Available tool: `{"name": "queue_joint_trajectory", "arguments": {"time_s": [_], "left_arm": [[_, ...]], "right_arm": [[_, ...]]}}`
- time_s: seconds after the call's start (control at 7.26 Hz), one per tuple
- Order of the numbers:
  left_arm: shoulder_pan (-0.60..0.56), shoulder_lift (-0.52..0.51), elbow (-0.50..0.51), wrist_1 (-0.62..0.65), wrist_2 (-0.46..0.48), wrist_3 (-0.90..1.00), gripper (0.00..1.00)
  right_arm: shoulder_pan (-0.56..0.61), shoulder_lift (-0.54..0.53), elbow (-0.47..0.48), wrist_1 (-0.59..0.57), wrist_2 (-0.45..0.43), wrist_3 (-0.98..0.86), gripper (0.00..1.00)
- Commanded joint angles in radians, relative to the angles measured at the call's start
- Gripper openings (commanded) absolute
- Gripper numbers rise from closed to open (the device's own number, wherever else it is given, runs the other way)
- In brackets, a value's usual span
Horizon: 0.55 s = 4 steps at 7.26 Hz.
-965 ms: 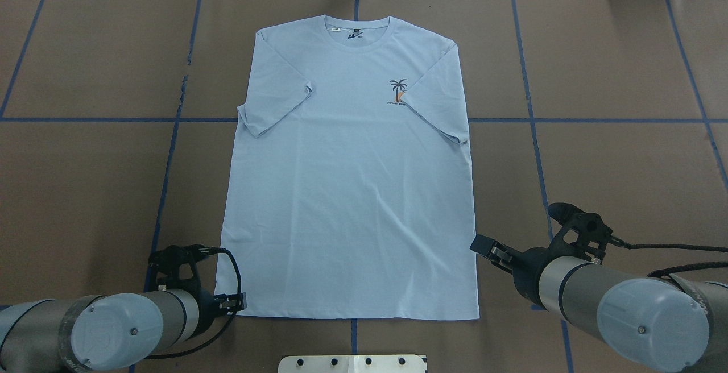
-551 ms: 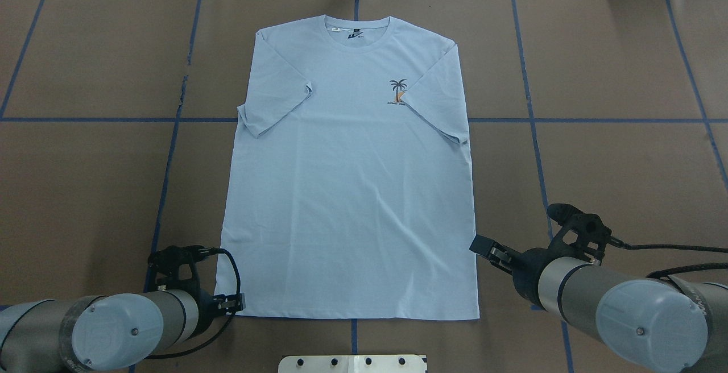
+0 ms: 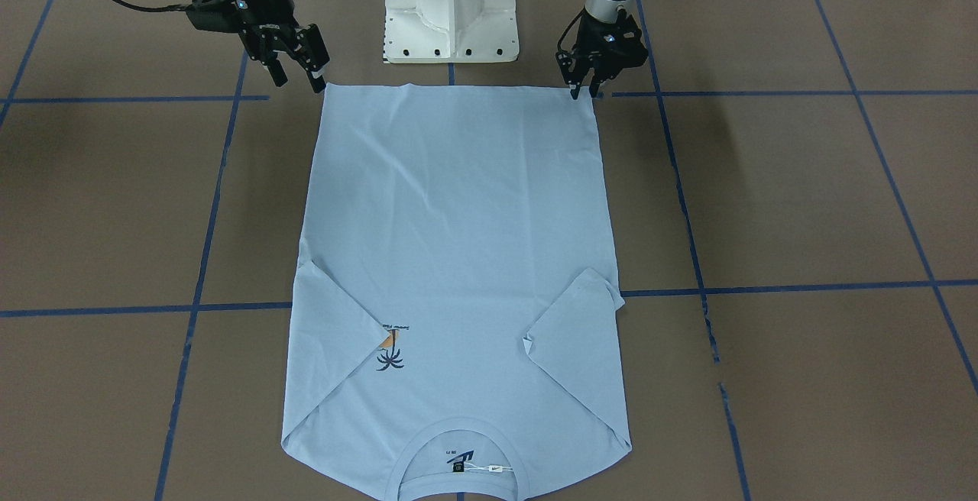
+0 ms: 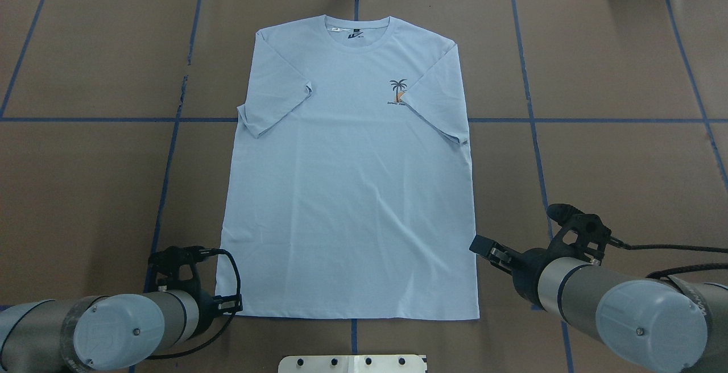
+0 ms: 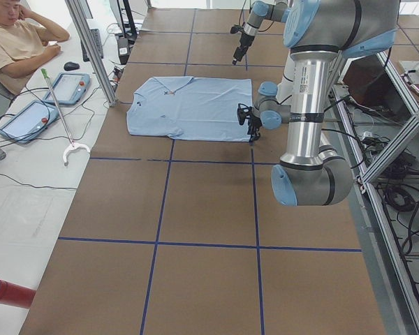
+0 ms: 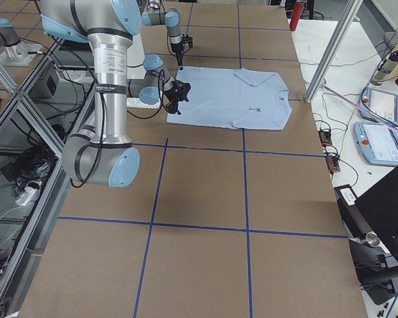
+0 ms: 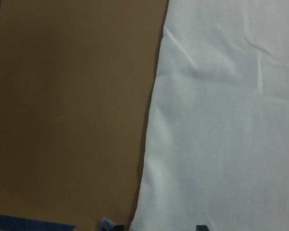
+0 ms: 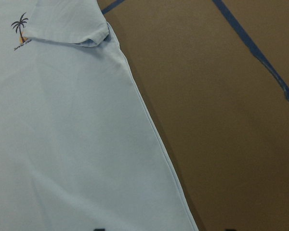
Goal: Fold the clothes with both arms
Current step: 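Grasp the hem corners with both grippers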
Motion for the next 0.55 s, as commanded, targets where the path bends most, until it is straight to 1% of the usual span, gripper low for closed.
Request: {"name": "queue_joint_trajectory", "arguments": {"time_s": [0.0, 0.14, 0.28, 0.41], "left_arm": [[-0.001, 0.001, -0.001, 0.0, -0.001, 0.0, 0.09], [-0.001, 0.0, -0.003, 0.0, 0.001, 0.002, 0.0], [-0.001, -0.002, -0.009, 0.0, -0.001, 0.002, 0.0], [-0.001, -0.008, -0.013, 0.0, -0.001, 0.0, 0.0]], "right_arm": [[0.0, 0.0, 0.0, 0.0, -0.002, 0.0, 0.87], [-0.011, 0.006, -0.002, 0.0, -0.005, 0.0, 0.87], [-0.038, 0.009, -0.003, -0.002, -0.041, 0.015, 0.85], [-0.07, 0.011, -0.005, -0.003, -0.064, 0.076, 0.77]]}}
